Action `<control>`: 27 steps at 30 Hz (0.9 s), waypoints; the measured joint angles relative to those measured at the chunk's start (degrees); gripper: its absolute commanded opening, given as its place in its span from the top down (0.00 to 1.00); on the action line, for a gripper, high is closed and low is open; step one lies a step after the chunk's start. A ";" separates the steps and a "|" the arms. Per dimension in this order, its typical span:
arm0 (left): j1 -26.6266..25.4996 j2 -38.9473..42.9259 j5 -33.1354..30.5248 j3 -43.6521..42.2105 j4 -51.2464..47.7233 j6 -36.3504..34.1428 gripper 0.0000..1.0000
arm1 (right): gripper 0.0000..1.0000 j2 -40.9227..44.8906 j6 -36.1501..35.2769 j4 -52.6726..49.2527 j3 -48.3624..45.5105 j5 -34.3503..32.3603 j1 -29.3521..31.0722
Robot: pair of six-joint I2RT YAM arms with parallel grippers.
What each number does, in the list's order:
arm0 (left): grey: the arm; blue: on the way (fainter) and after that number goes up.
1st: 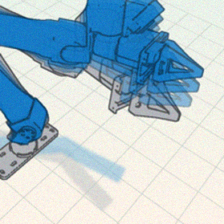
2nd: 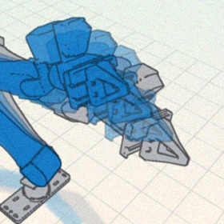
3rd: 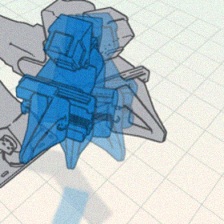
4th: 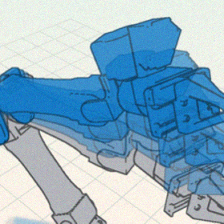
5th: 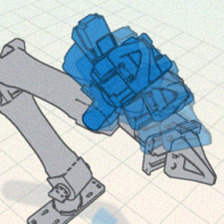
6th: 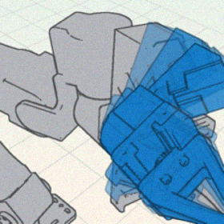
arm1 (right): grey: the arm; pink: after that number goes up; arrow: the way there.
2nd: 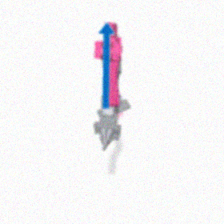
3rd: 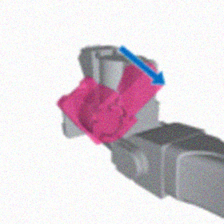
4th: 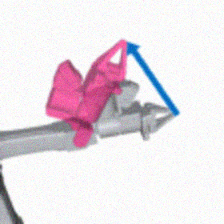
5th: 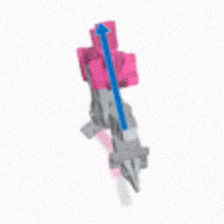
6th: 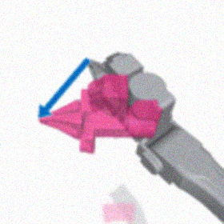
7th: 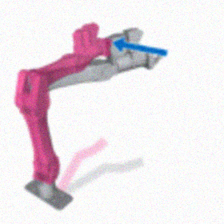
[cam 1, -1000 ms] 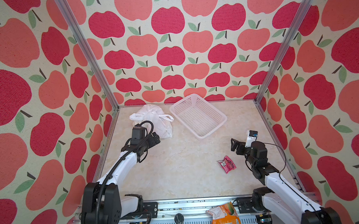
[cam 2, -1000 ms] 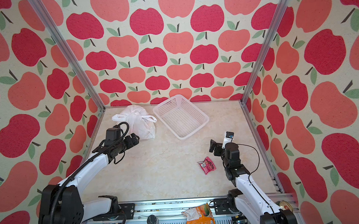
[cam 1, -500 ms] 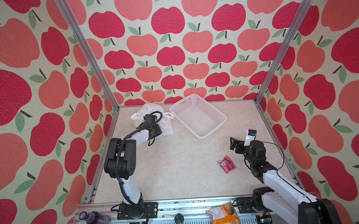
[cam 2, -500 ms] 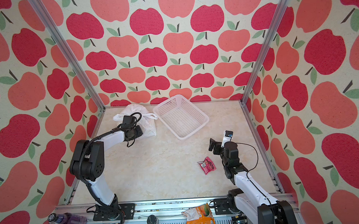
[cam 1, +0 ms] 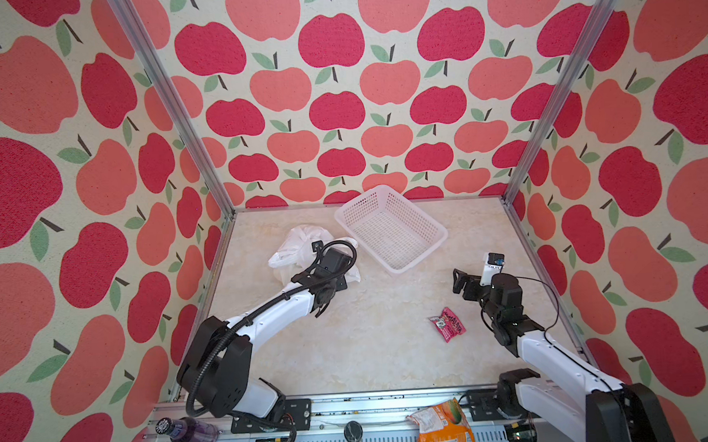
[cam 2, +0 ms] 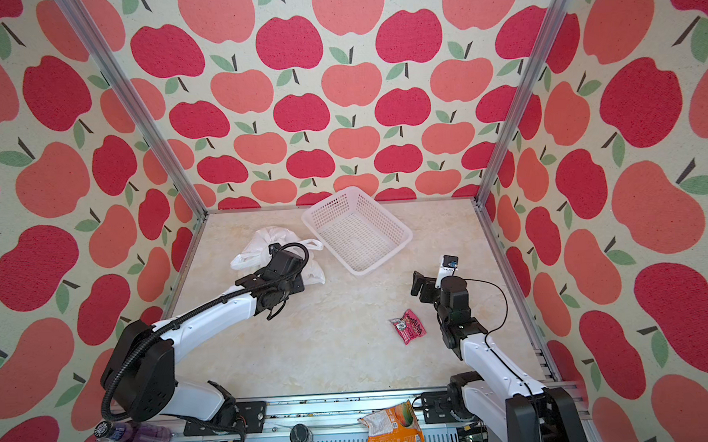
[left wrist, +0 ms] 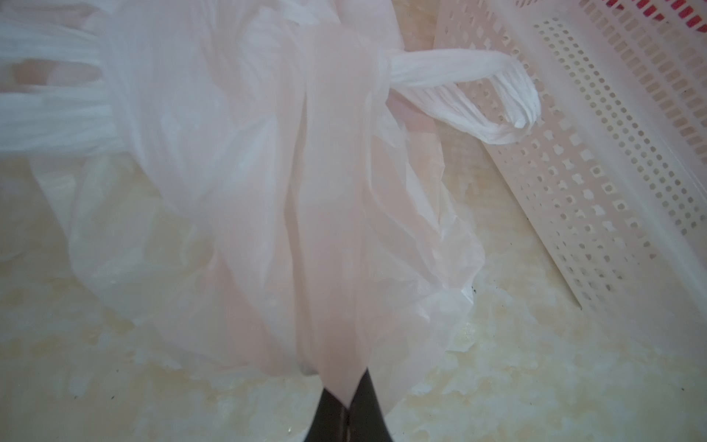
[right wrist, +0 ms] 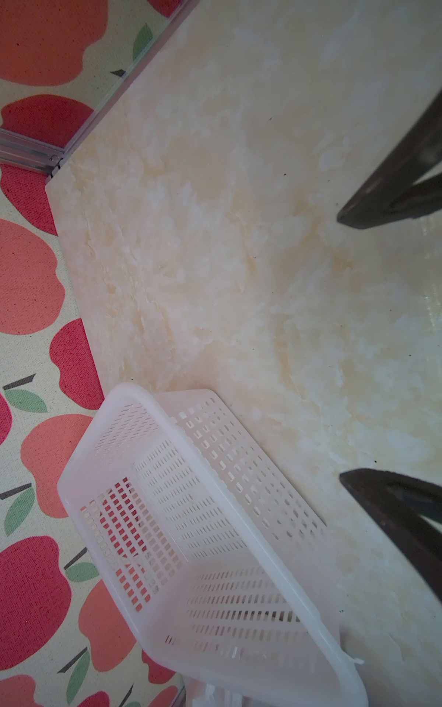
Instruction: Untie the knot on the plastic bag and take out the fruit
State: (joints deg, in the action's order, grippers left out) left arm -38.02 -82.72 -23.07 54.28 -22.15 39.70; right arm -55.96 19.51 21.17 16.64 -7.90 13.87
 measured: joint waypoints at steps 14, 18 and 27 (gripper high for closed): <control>-26.03 12.85 -18.34 -9.40 -7.80 15.06 1.00 | 0.01 7.26 0.02 -0.81 -1.18 0.92 0.00; -29.03 12.11 -19.69 -9.77 -6.78 15.91 1.00 | 0.01 10.99 0.02 -1.60 -2.95 0.90 0.00; -31.63 10.67 -19.76 -6.45 -6.64 10.43 0.22 | 0.01 11.47 0.02 -2.14 -3.61 0.94 0.00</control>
State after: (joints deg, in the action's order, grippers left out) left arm -69.65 -72.05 -42.83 47.83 -28.80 50.13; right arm -44.49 19.53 19.03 13.04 -6.96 13.87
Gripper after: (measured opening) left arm 0.655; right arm 0.993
